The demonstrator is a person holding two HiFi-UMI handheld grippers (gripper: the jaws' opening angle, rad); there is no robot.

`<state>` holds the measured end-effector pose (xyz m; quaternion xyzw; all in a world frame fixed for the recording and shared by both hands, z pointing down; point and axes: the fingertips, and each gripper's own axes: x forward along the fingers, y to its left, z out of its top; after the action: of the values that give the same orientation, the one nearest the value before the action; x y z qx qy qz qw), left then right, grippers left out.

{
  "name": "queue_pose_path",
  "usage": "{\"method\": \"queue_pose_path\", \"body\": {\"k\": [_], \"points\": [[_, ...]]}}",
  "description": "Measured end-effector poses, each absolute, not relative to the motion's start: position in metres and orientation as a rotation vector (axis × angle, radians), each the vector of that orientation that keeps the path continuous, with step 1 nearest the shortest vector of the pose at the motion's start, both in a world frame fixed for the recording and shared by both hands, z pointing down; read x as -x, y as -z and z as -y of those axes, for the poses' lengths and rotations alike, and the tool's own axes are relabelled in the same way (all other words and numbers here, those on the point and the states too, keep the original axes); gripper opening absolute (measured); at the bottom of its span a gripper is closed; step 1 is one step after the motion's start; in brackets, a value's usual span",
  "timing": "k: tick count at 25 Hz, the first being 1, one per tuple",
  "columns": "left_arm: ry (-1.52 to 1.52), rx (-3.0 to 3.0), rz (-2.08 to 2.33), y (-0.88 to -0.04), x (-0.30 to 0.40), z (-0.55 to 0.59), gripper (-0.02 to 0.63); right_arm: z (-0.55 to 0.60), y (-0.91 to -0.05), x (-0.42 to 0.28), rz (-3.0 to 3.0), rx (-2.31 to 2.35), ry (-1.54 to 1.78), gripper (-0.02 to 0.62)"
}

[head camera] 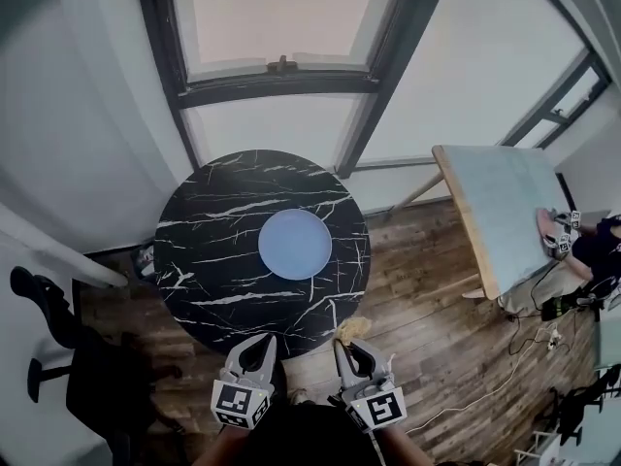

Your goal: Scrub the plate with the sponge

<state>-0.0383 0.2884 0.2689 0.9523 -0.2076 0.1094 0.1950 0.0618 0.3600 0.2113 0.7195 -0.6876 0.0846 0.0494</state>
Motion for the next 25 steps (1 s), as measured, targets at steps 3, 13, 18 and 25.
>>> {"method": "queue_pose_path", "body": {"k": [3, 13, 18, 25], "points": [[-0.335, -2.640, 0.570, -0.279, 0.040, -0.257, 0.002, -0.326, -0.212, -0.065, 2.088, -2.182, -0.252, 0.021], [-0.348, -2.550, 0.630, -0.312, 0.037, -0.192, 0.002, -0.239, -0.221, -0.069, 2.119, -2.061, -0.251, 0.021], [-0.400, -2.469, 0.695, -0.341, 0.021, -0.175, 0.035, -0.207, -0.238, -0.084, 2.187, -1.956, -0.273, 0.021], [-0.470, -2.287, 0.864, -0.404, -0.022, -0.142, 0.061, -0.170, -0.276, -0.117, 2.299, -1.738, -0.289, 0.021]]}}
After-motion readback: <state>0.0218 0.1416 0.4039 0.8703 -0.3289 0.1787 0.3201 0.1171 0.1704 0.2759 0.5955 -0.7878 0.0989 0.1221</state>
